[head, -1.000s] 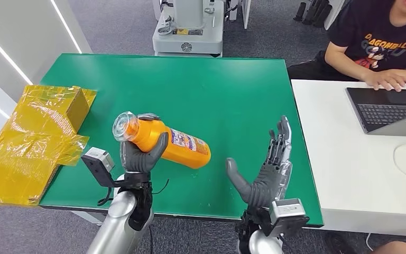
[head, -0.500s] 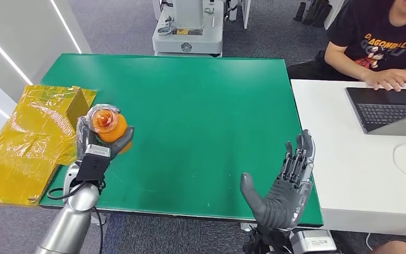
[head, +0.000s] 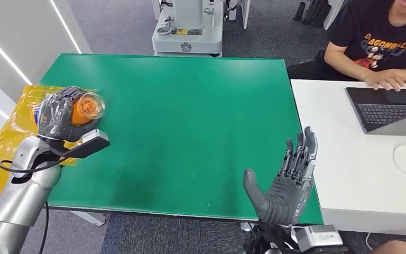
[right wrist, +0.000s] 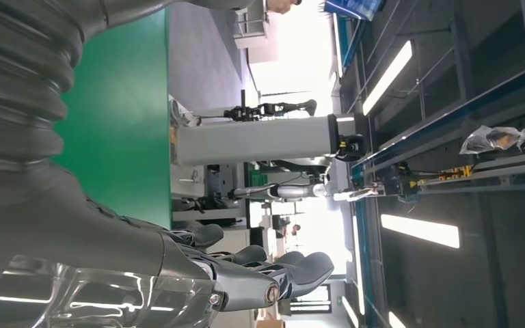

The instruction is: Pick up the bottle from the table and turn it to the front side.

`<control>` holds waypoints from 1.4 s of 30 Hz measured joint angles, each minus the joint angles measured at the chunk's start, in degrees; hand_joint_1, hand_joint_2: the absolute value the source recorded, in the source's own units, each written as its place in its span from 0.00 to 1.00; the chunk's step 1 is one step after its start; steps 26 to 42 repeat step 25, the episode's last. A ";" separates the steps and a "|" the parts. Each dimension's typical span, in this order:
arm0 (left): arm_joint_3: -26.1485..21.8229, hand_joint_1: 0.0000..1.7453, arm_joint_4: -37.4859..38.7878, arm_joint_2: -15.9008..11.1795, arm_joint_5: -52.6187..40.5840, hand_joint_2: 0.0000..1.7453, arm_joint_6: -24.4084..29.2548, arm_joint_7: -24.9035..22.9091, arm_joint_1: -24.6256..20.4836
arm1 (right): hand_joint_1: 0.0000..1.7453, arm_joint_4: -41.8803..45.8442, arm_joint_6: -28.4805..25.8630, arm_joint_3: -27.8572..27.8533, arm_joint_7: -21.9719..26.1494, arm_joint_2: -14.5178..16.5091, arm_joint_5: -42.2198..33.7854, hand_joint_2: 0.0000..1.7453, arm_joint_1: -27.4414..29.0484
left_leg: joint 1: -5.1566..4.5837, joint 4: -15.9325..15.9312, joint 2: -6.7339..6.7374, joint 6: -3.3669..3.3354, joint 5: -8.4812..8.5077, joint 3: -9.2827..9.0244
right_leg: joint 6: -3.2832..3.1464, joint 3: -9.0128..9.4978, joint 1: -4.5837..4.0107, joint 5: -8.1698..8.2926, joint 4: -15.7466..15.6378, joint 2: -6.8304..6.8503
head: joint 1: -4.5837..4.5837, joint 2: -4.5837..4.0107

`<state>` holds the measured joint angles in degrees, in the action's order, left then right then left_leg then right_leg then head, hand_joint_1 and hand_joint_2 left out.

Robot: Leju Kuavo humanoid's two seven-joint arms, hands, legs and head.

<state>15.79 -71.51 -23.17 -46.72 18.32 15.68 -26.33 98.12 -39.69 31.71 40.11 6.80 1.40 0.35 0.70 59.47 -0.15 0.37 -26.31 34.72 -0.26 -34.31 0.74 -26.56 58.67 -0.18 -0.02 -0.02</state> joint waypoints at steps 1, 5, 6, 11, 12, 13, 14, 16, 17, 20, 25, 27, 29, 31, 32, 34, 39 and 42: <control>0.65 1.00 1.02 -0.04 -0.10 1.00 0.06 0.05 0.03 | 0.00 0.04 0.00 0.00 0.00 0.00 0.02 1.00 -0.05 | 0.00 0.00 0.01 0.00 0.00 0.00 | 0.00 -0.01 0.00 0.00 0.00 -0.01 | 0.00 0.00; 3.77 1.00 6.12 -0.20 -3.18 1.00 0.15 0.70 -0.16 | 0.00 0.08 0.39 0.00 0.00 -0.08 0.33 1.00 -0.19 | -0.01 0.01 0.00 0.00 0.00 0.00 | 0.00 -0.02 0.01 0.00 -0.02 0.00 | -0.01 0.00; 4.90 1.00 7.88 -0.26 -5.01 1.00 0.29 0.89 -0.35 | 0.00 0.09 0.62 0.00 0.00 -0.11 0.36 1.00 -0.21 | -0.01 0.01 0.00 0.00 0.00 0.00 | 0.00 -0.03 0.01 0.00 -0.02 0.00 | -0.01 0.00; 11.54 1.00 18.91 0.09 -13.74 1.00 -0.19 1.86 -4.21 | 0.00 0.32 0.99 0.00 0.00 -0.22 0.39 1.00 -0.24 | 0.00 0.01 0.04 0.00 0.00 0.01 | -0.01 -0.08 -0.01 0.01 -0.01 -0.02 | 0.00 0.00; 12.92 1.00 21.76 0.44 -15.18 1.00 -0.59 2.17 -5.64 | 0.00 0.36 0.97 0.00 0.00 -0.23 0.41 1.00 -0.25 | 0.01 0.01 0.04 0.00 0.01 0.01 | -0.03 -0.07 -0.01 0.03 -0.01 -0.01 | 0.01 0.00; 14.24 1.00 24.59 0.87 -16.35 1.00 -1.01 2.43 -7.07 | 0.00 0.37 0.96 0.00 0.00 -0.24 0.43 1.00 -0.25 | 0.01 0.01 0.04 0.01 0.01 0.01 | -0.05 -0.07 -0.01 0.04 0.00 -0.01 | 0.00 0.00; 15.41 1.00 27.19 1.33 -17.29 1.00 -1.43 2.71 -8.46 | 0.00 0.38 0.96 0.00 0.00 -0.24 0.44 1.00 -0.25 | 0.01 0.01 0.05 0.01 0.01 0.01 | -0.08 -0.07 -0.01 0.07 0.00 -0.02 | 0.00 0.00; 17.59 1.00 32.01 2.19 -18.63 1.00 -2.22 3.50 -10.91 | 0.00 0.39 1.03 0.00 0.00 -0.24 0.44 1.00 -0.25 | 0.01 0.01 0.10 0.02 0.02 0.01 | -0.11 -0.07 -0.01 0.09 0.01 -0.06 | 0.00 0.00; 18.50 1.00 34.00 2.53 -19.18 1.00 -2.68 3.87 -11.92 | 0.00 0.39 1.09 0.00 0.00 -0.24 0.43 1.00 -0.25 | 0.00 0.01 0.12 0.02 0.02 0.01 | -0.12 -0.07 -0.01 0.10 0.01 -0.08 | 0.01 0.00; 20.82 1.00 38.90 3.19 -20.93 1.00 -4.35 4.55 -14.39 | 0.00 0.39 1.49 0.00 0.00 -0.24 0.41 1.00 -0.25 | 0.00 0.02 0.15 0.02 0.02 0.01 | -0.12 -0.10 -0.01 0.10 0.01 -0.11 | 0.01 0.00; 23.21 1.00 43.94 3.99 -22.58 1.00 -6.83 4.24 -17.67 | 0.00 0.39 1.76 0.00 0.00 -0.24 0.43 1.00 -0.24 | 0.01 0.02 0.13 0.02 0.02 0.03 | -0.12 -0.12 -0.01 0.09 0.01 -0.09 | 0.00 0.00; 23.21 1.00 43.94 3.99 -22.58 1.00 -6.83 4.24 -17.67 | 0.00 0.39 1.76 0.00 0.00 -0.24 0.43 1.00 -0.24 | 0.01 0.02 0.13 0.02 0.02 0.03 | -0.12 -0.12 -0.01 0.09 0.01 -0.09 | 0.00 0.00; 23.21 1.00 43.94 3.99 -22.58 1.00 -6.83 4.24 -17.67 | 0.00 0.39 1.76 0.00 0.00 -0.24 0.43 1.00 -0.24 | 0.01 0.02 0.13 0.02 0.02 0.03 | -0.12 -0.12 -0.01 0.09 0.01 -0.09 | 0.00 0.00; 23.21 1.00 43.94 3.99 -22.58 1.00 -6.83 4.24 -17.67 | 0.00 0.39 1.76 0.00 0.00 -0.24 0.43 1.00 -0.24 | 0.01 0.02 0.13 0.02 0.02 0.03 | -0.12 -0.12 -0.01 0.09 0.01 -0.09 | 0.00 0.00; 23.21 1.00 43.94 3.99 -22.58 1.00 -6.83 4.24 -17.67 | 0.00 0.39 1.76 0.00 0.00 -0.24 0.43 1.00 -0.24 | 0.01 0.02 0.13 0.02 0.02 0.03 | -0.12 -0.12 -0.01 0.09 0.01 -0.09 | 0.00 0.00; 23.21 1.00 43.94 3.99 -22.58 1.00 -6.83 4.24 -17.67 | 0.00 0.39 1.76 0.00 0.00 -0.24 0.43 1.00 -0.24 | 0.01 0.02 0.13 0.02 0.02 0.03 | -0.12 -0.12 -0.01 0.09 0.01 -0.09 | 0.00 0.00; 23.21 1.00 43.94 3.99 -22.58 1.00 -6.83 4.24 -17.67 | 0.00 0.39 1.76 0.00 0.00 -0.24 0.43 1.00 -0.24 | 0.01 0.02 0.13 0.02 0.02 0.03 | -0.12 -0.12 -0.01 0.09 0.01 -0.09 | 0.00 0.00; 23.21 1.00 43.94 3.99 -22.58 1.00 -6.83 4.24 -17.67 | 0.00 0.39 1.76 0.00 0.00 -0.24 0.43 1.00 -0.24 | 0.01 0.02 0.13 0.02 0.02 0.03 | -0.12 -0.12 -0.01 0.09 0.01 -0.09 | 0.00 0.00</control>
